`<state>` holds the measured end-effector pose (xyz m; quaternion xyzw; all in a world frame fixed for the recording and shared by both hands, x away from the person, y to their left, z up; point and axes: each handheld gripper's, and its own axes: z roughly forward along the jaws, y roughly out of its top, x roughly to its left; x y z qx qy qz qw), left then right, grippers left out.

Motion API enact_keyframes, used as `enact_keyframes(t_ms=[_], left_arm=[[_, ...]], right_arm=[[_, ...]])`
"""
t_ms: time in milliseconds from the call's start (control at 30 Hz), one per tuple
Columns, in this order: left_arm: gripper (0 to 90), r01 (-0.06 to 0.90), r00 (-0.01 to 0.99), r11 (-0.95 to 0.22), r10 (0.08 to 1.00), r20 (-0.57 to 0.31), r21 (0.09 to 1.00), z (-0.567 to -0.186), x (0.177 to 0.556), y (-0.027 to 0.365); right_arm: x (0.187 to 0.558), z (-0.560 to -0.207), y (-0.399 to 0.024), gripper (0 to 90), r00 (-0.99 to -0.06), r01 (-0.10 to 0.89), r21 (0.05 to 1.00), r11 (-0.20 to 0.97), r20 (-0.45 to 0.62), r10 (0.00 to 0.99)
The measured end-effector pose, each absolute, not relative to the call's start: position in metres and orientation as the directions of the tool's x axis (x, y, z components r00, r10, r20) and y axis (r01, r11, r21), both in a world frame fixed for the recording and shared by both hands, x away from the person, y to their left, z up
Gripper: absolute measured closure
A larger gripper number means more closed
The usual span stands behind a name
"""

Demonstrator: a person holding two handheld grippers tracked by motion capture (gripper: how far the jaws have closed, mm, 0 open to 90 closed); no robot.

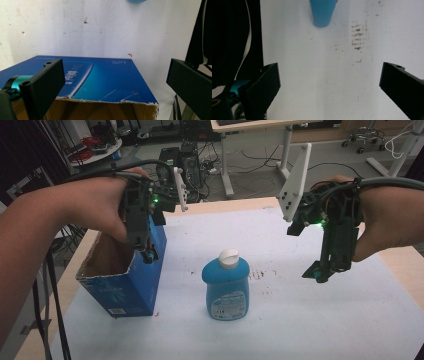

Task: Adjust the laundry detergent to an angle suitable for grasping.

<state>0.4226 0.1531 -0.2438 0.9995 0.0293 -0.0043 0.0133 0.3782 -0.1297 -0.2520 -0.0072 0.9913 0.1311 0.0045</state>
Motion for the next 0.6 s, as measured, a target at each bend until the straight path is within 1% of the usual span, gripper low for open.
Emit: enact_keyframes(t_ms=[200, 400, 600], left_arm=[[1.8, 0.064, 0.998, -0.997, 0.064, -0.007, 0.038, -0.2428, 0.4245, 0.1529], [1.8, 0.064, 0.998, -0.997, 0.064, -0.009, 0.042, -0.2421, 0.4252, 0.1505], [1.8, 0.067, 0.998, -0.996, 0.066, -0.006, 0.053, -0.2365, 0.4263, 0.1488]], right_arm=[[0.3762, -0.2478, -0.1343, 2.3, -1.000, -0.004, 0.203, 0.979, 0.012, -0.006], [0.3749, -0.2517, -0.1378, 2.3, -0.999, 0.010, 0.159, 0.987, 0.041, 0.003], [0.3740, -0.2507, -0.1394, 2.3, -0.999, 0.008, 0.165, 0.986, 0.046, 0.001]])
